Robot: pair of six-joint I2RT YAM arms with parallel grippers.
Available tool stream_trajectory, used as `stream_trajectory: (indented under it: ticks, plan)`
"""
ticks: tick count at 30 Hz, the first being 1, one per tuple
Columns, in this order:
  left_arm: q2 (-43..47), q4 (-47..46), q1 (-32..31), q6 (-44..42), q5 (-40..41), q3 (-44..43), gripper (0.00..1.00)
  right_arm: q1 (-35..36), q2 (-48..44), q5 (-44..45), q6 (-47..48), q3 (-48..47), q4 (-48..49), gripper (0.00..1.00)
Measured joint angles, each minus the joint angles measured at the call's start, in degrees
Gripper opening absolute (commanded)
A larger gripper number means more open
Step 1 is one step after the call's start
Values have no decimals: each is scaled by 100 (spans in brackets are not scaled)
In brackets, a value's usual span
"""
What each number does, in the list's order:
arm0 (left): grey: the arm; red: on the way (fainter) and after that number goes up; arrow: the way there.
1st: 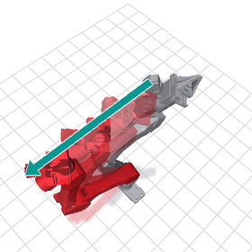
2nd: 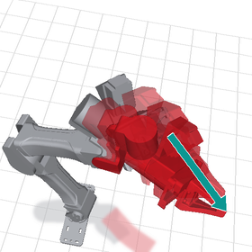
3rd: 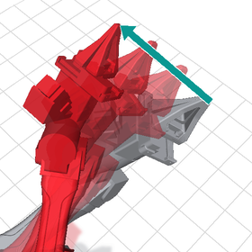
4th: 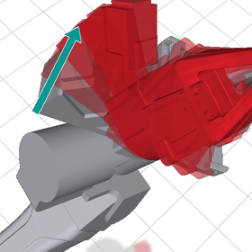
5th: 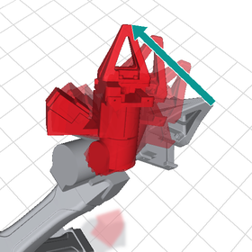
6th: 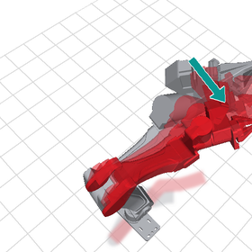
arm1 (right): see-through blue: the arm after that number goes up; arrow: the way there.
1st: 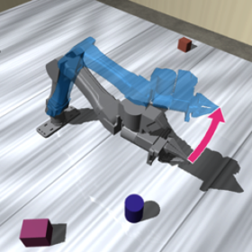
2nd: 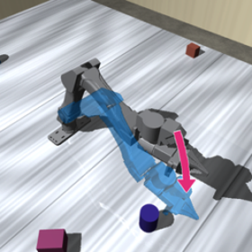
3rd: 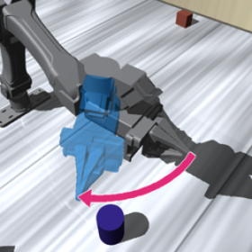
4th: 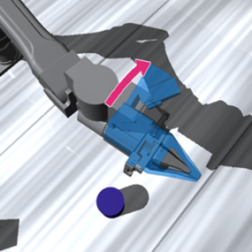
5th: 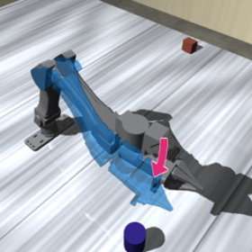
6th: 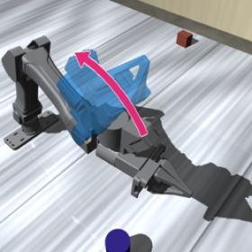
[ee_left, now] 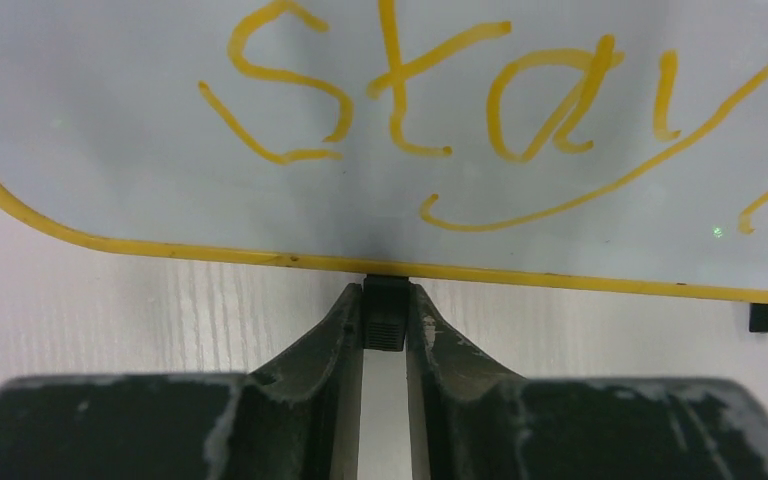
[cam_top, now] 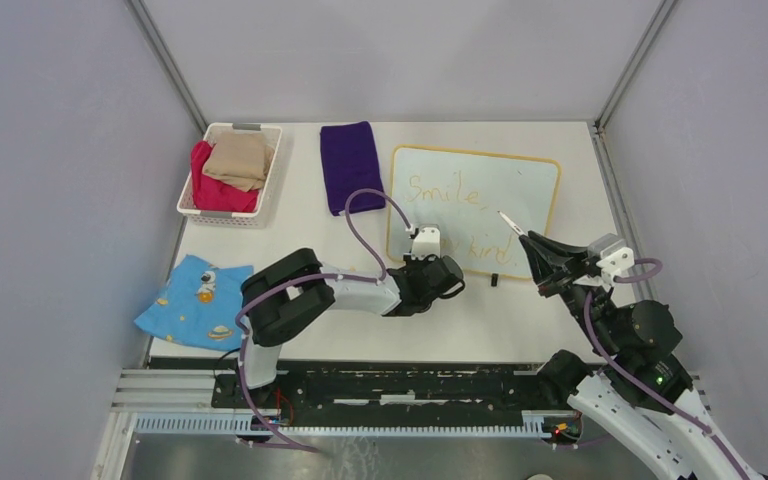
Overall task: Write a sentence on the whiteboard
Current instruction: Move the whiteboard to the center of the board.
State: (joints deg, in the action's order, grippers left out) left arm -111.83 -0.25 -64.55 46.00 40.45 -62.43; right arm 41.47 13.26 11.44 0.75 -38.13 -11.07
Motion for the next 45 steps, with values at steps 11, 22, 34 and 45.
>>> stream_trajectory:
  ticks: [11, 22, 34, 45]
  plan:
    - [-326, 151, 321, 297, 72, -487, 2, 0, 11, 2, -4, 46, -4, 0]
    - [-595, 129, 553, 166, -144, -896, 40, 0, 11, 22, -4, 46, -70, 0]
    - [914, 330, 566, -136, -846, 160, 84, 0, 44, 127, 24, 44, -68, 0]
    - [3259, 2072, 636, -997, 199, 68, 99, 0, 131, 11, 59, 413, 284, 0]
